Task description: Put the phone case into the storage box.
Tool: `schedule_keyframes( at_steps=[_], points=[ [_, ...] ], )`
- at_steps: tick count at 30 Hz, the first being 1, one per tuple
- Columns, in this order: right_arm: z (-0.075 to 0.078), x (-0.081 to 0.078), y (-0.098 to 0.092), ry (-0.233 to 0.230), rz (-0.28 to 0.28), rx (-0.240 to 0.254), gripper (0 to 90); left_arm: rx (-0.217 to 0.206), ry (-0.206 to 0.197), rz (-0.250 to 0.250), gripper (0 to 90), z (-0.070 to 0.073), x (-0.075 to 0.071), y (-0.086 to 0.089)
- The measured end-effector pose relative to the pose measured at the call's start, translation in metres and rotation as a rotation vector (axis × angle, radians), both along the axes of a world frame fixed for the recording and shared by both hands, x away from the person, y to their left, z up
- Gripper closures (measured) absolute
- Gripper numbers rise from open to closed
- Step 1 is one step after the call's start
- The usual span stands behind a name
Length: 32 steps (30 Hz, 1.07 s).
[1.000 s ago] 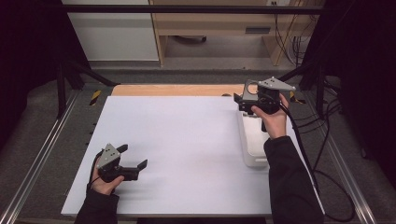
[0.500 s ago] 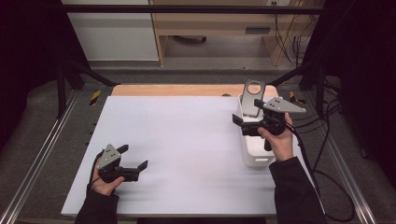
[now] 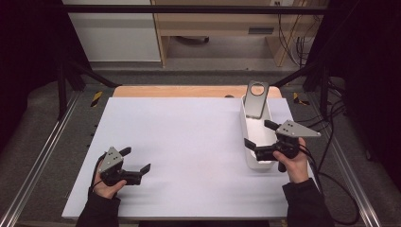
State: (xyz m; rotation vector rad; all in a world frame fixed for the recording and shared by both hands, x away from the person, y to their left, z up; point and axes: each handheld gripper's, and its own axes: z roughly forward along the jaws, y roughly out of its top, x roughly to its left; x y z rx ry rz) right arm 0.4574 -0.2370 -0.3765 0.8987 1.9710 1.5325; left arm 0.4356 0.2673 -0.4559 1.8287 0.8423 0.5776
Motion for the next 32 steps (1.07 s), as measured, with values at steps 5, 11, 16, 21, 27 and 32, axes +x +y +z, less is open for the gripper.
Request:
schedule_keyframes(
  at_steps=[5, 11, 16, 21, 27, 32],
  points=[
    [-0.013, -0.011, -0.012, 0.007, 0.005, -0.007, 0.3, 0.002, -0.002, -0.007, 0.5, 0.0, -0.001, -0.001],
    [-0.027, -0.022, -0.025, 0.01, -0.001, -0.023, 0.3, 0.0, -0.003, -0.01, 0.5, 0.0, -0.001, -0.002],
    [-0.037, -0.028, -0.034, 0.016, -0.008, -0.02, 0.3, 0.001, -0.004, -0.015, 0.5, 0.001, -0.002, -0.002],
    [-0.042, -0.034, -0.042, 0.027, -0.001, -0.023, 0.3, 0.001, -0.006, -0.022, 0.5, 0.001, -0.002, -0.003],
    [-0.052, -0.038, -0.05, 0.045, -0.01, -0.038, 0.3, 0.0, -0.008, -0.03, 0.5, 0.001, -0.003, -0.004],
    [-0.058, -0.04, -0.056, 0.056, -0.025, -0.031, 0.3, -0.003, -0.01, -0.029, 0.4, 0.002, -0.003, -0.004]
  ],
)
